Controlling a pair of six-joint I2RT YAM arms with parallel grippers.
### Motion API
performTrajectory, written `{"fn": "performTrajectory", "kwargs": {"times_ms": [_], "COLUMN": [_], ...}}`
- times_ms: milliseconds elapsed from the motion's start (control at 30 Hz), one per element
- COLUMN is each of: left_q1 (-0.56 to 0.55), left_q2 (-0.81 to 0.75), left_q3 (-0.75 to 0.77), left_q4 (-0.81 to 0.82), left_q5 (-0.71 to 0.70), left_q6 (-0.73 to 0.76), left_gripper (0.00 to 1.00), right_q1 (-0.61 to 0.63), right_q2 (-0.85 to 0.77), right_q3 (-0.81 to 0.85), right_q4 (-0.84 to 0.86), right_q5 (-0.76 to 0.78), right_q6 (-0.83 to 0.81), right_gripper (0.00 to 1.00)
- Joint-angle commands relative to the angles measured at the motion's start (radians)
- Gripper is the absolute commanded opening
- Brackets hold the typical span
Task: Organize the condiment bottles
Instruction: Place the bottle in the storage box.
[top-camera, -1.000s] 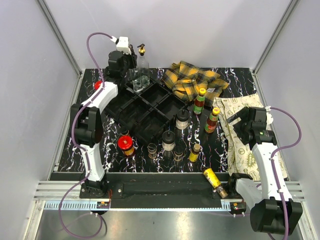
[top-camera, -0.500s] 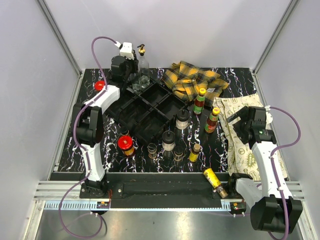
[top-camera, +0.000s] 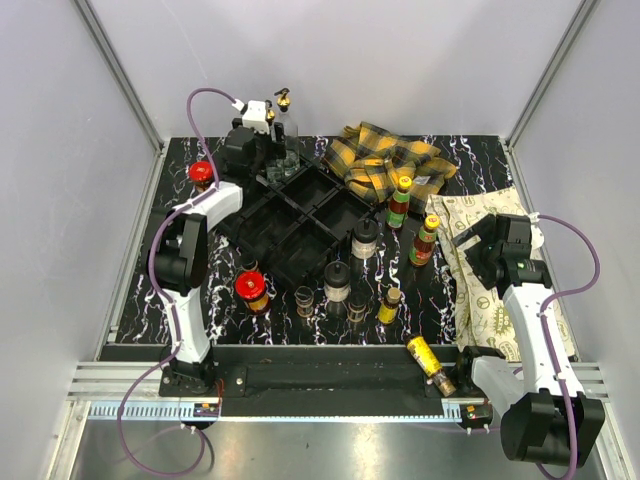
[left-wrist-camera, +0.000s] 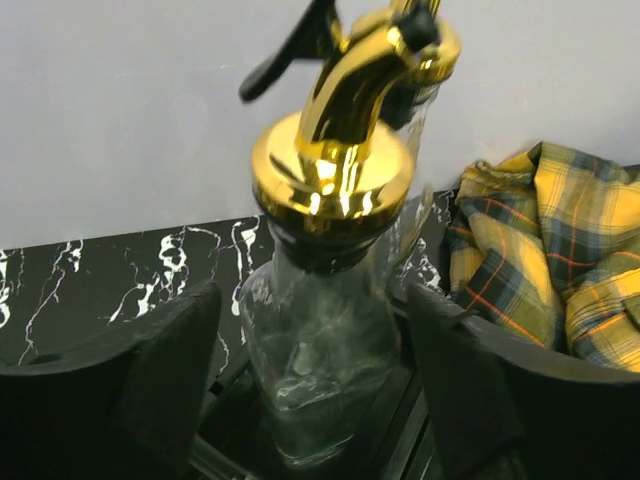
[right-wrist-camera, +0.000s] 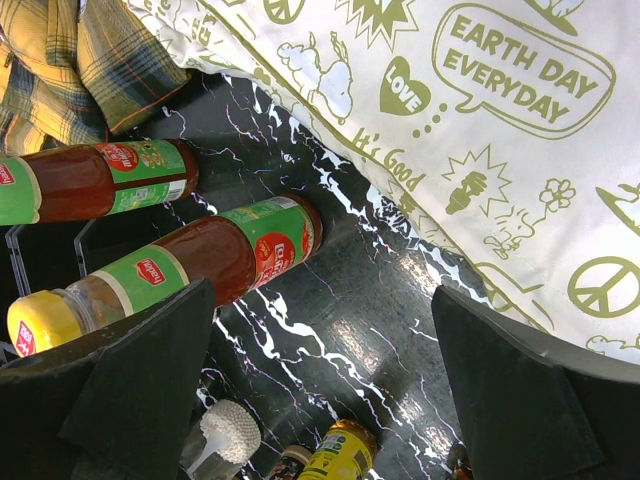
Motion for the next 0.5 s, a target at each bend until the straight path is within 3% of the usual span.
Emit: {"fn": "performTrajectory", "kwargs": {"times_ms": [0,467], "left_q1": [-0.002,-0.004], "left_q2": [-0.088,-0.192], "left_q3": [-0.016,-0.071], "left_q4": [0.116,0.158], "left_q5": [-0.030,-0.047], "left_q6": [0.000,0.006], "left_gripper": [0.87,0.96], "right_q1": [-0.005,-0.005], "right_q2": [-0.006,-0.016], "right_q3": [0.008,0.007], "right_q4": [0.033,0.032], "right_q5": [-0.007,-0.028], "right_q6": [-0.003,0.000], "right_gripper": [1.00,1.00]}}
